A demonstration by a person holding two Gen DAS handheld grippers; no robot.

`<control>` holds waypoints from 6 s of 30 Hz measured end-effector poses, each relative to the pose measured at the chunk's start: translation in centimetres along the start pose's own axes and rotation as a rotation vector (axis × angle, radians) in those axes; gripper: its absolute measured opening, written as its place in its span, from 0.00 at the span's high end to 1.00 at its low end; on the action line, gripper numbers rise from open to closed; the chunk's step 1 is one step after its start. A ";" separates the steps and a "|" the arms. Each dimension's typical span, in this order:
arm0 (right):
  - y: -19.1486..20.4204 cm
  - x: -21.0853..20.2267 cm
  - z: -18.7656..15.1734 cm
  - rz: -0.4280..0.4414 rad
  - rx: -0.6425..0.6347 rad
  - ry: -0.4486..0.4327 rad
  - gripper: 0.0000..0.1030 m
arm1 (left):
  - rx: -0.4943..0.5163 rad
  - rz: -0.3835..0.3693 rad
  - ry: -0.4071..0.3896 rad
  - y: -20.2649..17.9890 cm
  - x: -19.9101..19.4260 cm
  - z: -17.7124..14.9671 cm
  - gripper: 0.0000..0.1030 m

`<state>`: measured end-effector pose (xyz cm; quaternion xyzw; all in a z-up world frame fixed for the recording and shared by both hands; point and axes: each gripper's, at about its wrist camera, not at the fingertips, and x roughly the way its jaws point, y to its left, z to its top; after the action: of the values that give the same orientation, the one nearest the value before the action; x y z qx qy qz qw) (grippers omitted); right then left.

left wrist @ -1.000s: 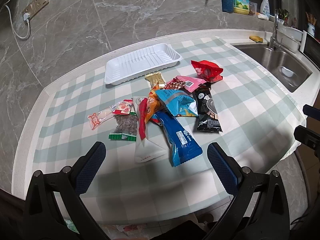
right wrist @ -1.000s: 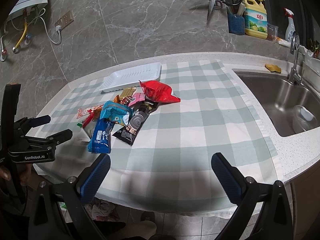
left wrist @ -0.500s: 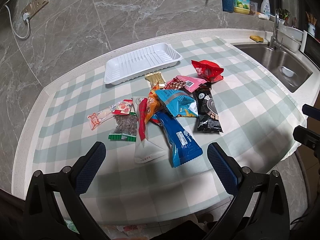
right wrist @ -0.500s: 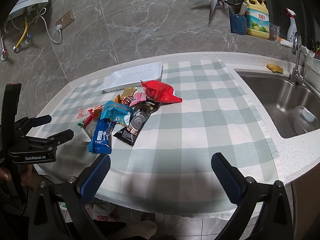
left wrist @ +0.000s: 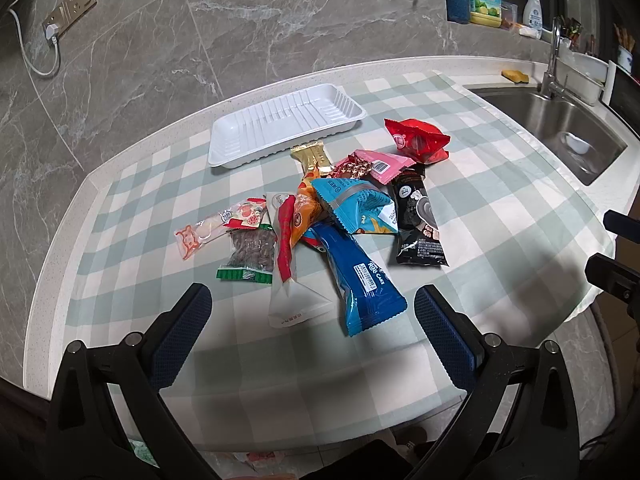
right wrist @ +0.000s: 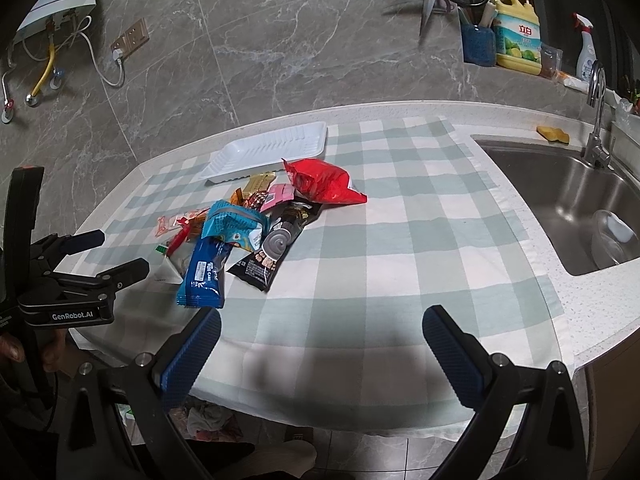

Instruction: Organize snacks

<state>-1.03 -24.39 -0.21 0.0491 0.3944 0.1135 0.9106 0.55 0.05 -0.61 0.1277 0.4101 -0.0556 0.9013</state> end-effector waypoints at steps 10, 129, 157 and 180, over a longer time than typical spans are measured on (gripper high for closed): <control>1.4 0.9 0.1 0.024 0.001 0.010 0.00 | -0.009 0.008 0.008 0.5 0.7 -0.1 0.00; 0.4 14.9 5.9 0.587 0.670 0.314 0.76 | -0.209 -0.794 0.251 19.2 19.1 8.2 0.88; 1.0 15.0 12.2 0.760 0.701 0.216 0.74 | -0.444 -1.000 0.150 24.5 19.1 13.7 0.88; -1.2 24.1 23.0 0.713 0.609 0.190 0.72 | -0.504 -0.869 0.127 27.8 29.5 24.0 0.88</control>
<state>31.96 -19.64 -1.73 0.4353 0.4498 0.3022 0.7190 43.03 20.24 -2.51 -0.2734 0.4798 -0.3171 0.7710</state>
